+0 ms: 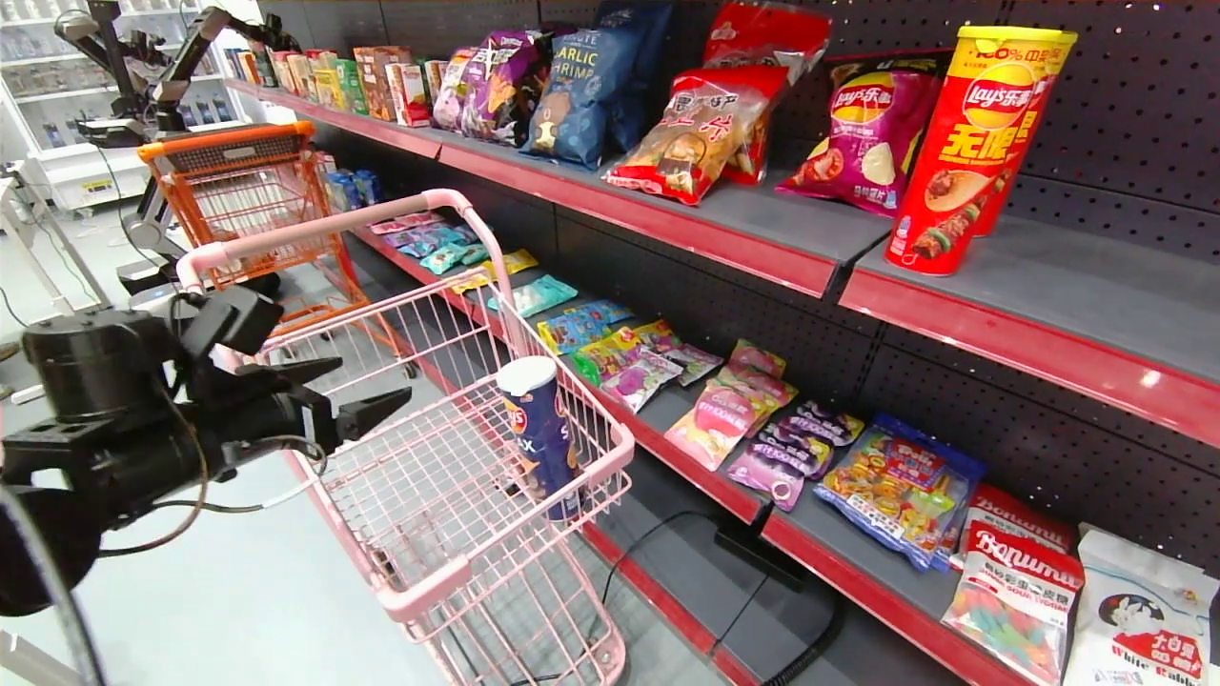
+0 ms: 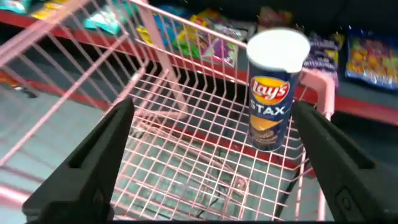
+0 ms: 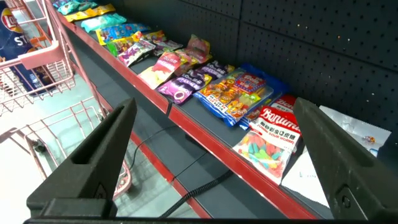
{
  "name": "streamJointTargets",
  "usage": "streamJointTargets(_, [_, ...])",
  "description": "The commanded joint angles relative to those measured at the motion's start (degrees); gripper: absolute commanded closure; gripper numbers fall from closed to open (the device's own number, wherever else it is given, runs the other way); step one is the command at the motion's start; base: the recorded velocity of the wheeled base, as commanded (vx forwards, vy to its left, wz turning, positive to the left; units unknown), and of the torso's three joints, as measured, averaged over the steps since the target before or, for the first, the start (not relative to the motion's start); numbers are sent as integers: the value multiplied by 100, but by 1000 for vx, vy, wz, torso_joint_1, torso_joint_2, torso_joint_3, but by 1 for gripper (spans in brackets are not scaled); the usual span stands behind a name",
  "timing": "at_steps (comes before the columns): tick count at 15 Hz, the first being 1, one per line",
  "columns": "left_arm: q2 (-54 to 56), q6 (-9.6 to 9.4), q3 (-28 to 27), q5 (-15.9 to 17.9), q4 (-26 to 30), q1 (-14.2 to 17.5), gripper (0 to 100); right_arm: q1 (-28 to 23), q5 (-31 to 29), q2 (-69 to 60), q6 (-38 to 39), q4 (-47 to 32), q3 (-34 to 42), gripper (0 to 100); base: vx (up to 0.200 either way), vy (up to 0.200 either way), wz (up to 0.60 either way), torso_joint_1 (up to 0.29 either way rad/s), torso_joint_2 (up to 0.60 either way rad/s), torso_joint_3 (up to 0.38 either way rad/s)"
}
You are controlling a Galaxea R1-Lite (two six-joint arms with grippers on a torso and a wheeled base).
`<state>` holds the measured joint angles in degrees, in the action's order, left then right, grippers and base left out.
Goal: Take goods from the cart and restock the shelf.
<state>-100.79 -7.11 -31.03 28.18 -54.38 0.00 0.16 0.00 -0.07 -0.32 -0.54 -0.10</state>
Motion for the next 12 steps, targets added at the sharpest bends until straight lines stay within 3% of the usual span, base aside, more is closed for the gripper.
streamJointTargets(1, [-1558, -80, -88, 205, -907, -396, 0, 2, 0, 7, 5, 1, 1, 0, 0, 0, 0, 0, 0, 0])
streamJointTargets(3, [-2006, -63, -290, 196, -1241, -571, 0, 2, 0, 7, -3, 1, -8, 0, 0, 0, 0, 0, 0, 0])
streamJointTargets(8, [-2507, -45, -976, 161, -1233, -765, 0, 2, 0, 7, -3, 1, -8, 0, 0, 0, 0, 0, 0, 0])
streamJointTargets(12, [-2876, -10, -1679, 161, -1154, -1178, 0, 2, 0, 7, -21, 1, -8, 0, 0, 0, 0, 0, 0, 0])
